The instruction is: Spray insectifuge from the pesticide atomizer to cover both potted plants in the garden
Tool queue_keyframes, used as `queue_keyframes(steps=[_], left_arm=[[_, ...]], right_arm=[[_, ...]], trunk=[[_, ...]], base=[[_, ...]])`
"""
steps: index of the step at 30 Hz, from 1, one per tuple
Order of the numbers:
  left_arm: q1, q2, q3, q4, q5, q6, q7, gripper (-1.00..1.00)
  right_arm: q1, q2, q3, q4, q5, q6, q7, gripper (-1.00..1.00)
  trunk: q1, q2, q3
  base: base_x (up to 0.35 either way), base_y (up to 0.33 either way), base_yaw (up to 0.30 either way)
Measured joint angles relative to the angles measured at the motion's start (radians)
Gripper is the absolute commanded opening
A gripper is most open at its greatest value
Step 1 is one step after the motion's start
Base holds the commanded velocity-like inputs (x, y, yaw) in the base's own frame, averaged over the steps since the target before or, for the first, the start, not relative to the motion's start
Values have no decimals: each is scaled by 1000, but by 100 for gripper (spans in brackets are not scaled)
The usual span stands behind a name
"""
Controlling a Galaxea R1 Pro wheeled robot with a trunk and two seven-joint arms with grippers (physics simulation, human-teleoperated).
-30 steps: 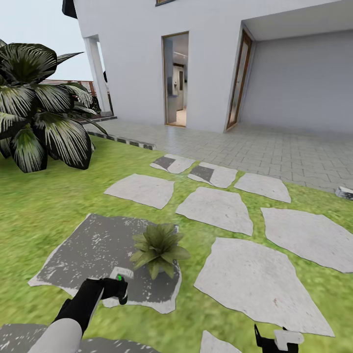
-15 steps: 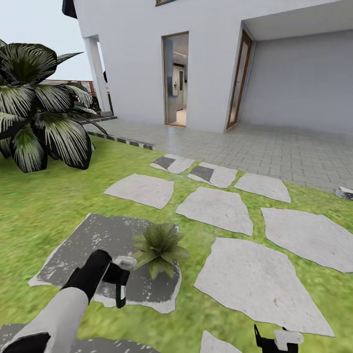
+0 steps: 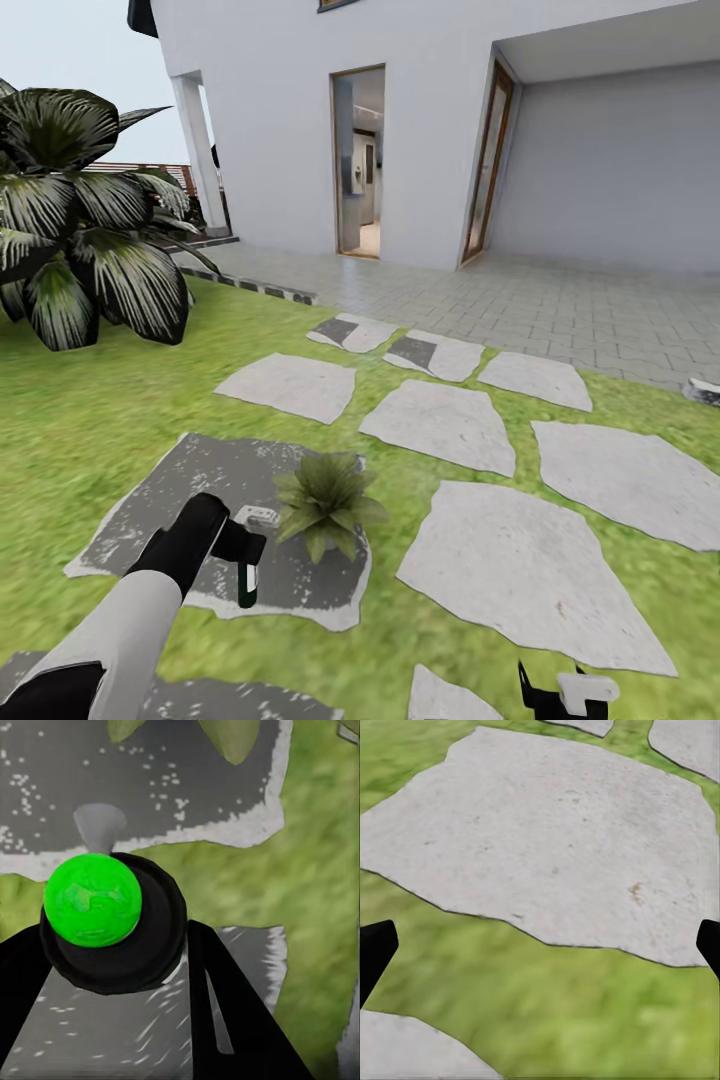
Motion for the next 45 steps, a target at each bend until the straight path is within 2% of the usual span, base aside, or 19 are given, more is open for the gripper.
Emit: queue_keyframes(steps=[8, 18, 19, 22, 25, 28, 30, 32, 34, 35, 36, 40, 45], left_arm=[[-2, -3, -1, 0, 1, 10, 0, -100], [0, -5, -6, 7, -2, 17, 0, -100], [0, -7, -16, 12, -1, 17, 0, -100], [7, -9, -90, 17, 1, 26, 0, -100], [9, -10, -119, 18, 5, 42, -2, -100], [9, -9, -124, 18, 7, 45, -24, -100], [5, -6, -124, 19, 5, 47, -87, -100], [1, -3, -124, 19, 0, 51, -117, -100], [1, -4, -125, 18, -2, 74, -127, -100], [-1, -5, -148, 17, -3, 115, -132, -100], [-1, -6, -165, 17, -1, 123, -134, -100], [4, -7, -199, 18, 0, 130, -135, -100], [10, -7, -207, 19, 0, 130, -135, -100]], right_arm=[[0, 0, -1, 0, 0, 0, -1, 100], [0, 0, 0, 0, 0, 0, -1, 100], [0, 0, 0, 0, 0, 0, -1, 100], [0, 0, 0, 0, 0, 0, -1, 100], [0, 0, -1, 0, 0, 0, -2, 100], [0, 0, 0, 0, 0, 0, -1, 100], [0, 0, 0, 0, 0, 0, -1, 100], [0, 0, 0, 0, 0, 0, -1, 100], [0, 0, 0, 0, 0, 0, -1, 100], [0, 0, 0, 0, 0, 0, -1, 100], [0, 0, 0, 0, 0, 0, 0, 100], [0, 0, 0, 0, 0, 0, -1, 100], [0, 0, -1, 0, 1, 0, 0, 100]], trunk=[[0, 0, 0], [0, 0, 0], [0, 0, 0], [0, 0, 0], [0, 0, 0], [0, 0, 0], [0, 0, 0], [0, 0, 0], [0, 0, 0], [0, 0, 0], [0, 0, 0], [-1, 0, 0], [0, 0, 0]], base=[[71, 91, -20], [133, 255, -242], [91, 88, -60], [38, 35, -24], [7, 6, -4], [1, 1, -1], [0, 0, 0], [0, 0, 0], [0, 0, 0], [0, 0, 0], [17, 0, 0], [170, 70, 0], [93, 47, 0]])
